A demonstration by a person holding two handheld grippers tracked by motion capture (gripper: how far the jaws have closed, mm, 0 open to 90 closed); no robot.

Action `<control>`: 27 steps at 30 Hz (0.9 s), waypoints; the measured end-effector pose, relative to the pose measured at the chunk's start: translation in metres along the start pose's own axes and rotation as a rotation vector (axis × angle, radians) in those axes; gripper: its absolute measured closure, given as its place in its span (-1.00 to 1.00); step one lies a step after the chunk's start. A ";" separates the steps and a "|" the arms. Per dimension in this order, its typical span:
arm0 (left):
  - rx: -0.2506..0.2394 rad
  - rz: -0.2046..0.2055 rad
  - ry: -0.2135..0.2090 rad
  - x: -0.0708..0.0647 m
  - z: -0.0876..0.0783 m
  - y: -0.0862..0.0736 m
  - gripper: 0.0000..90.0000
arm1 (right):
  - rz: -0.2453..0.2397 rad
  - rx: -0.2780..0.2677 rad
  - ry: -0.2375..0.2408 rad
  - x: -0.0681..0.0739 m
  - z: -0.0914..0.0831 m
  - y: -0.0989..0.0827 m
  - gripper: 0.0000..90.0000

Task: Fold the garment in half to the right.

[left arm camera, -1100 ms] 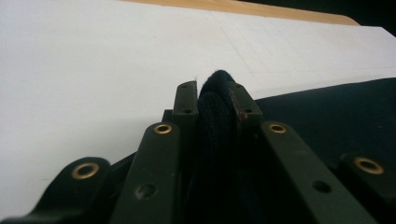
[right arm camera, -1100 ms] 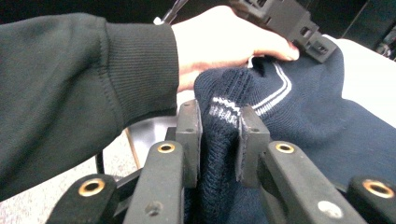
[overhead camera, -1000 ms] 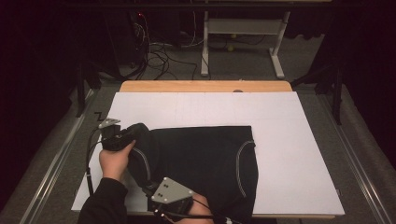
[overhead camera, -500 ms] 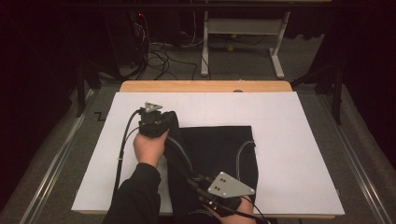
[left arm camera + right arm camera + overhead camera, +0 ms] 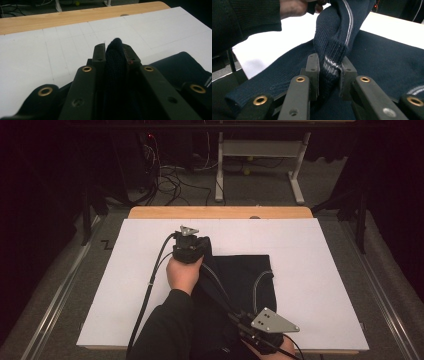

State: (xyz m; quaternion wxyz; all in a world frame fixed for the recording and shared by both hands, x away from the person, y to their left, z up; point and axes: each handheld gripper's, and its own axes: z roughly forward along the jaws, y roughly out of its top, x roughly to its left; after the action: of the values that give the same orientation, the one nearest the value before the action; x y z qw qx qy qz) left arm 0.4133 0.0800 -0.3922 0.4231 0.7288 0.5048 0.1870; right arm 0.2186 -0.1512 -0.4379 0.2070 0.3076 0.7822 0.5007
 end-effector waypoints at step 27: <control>0.044 0.096 -0.027 -0.055 0.030 0.007 0.59 | 0.006 0.009 -0.044 -0.006 -0.032 -0.021 0.64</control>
State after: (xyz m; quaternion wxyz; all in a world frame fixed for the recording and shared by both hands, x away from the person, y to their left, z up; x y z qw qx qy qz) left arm 0.4151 0.0175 -0.3948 0.4040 0.7639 0.4676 0.1861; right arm 0.1970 -0.1830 -0.4436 0.2212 0.3220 0.7788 0.4908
